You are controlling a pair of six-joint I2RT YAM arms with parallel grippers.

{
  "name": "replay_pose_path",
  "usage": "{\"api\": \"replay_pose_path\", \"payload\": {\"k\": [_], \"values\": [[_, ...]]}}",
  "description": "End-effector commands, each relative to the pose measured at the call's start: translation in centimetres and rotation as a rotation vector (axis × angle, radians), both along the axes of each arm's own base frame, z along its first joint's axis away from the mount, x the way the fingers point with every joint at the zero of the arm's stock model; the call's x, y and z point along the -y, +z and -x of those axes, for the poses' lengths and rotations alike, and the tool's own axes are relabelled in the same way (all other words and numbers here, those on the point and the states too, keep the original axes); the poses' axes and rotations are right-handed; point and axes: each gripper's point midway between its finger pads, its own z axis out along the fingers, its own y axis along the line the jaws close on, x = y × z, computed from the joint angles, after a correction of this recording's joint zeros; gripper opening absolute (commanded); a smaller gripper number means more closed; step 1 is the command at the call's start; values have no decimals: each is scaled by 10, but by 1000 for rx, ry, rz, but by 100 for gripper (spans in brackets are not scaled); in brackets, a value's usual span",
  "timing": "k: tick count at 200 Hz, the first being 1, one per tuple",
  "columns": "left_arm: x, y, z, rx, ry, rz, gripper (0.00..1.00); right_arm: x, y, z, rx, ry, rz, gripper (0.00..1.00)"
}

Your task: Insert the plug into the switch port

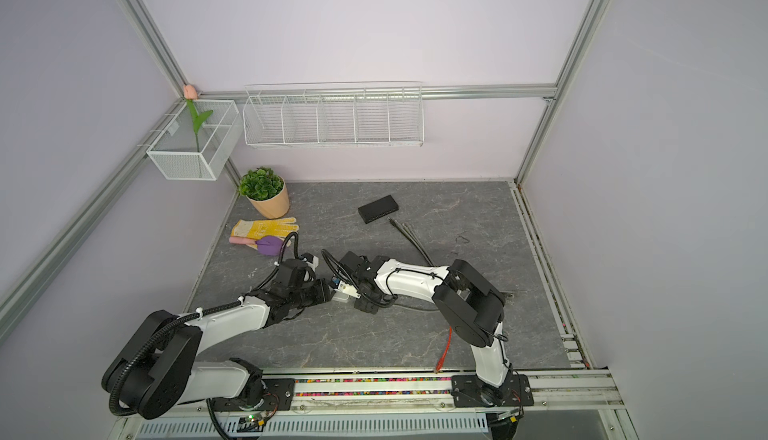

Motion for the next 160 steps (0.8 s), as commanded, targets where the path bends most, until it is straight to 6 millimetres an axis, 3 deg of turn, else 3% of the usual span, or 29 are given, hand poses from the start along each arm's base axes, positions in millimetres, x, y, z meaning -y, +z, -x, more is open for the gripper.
{"api": "replay_pose_path", "payload": {"k": [1,160], "values": [[-1,1,2,8,-10,5,41,-1,2,2,-11,-12,-21,7],[-2,-4,5,-5,-29,-8,38,-3,-5,-2,-13,-7,-1,6]]}}
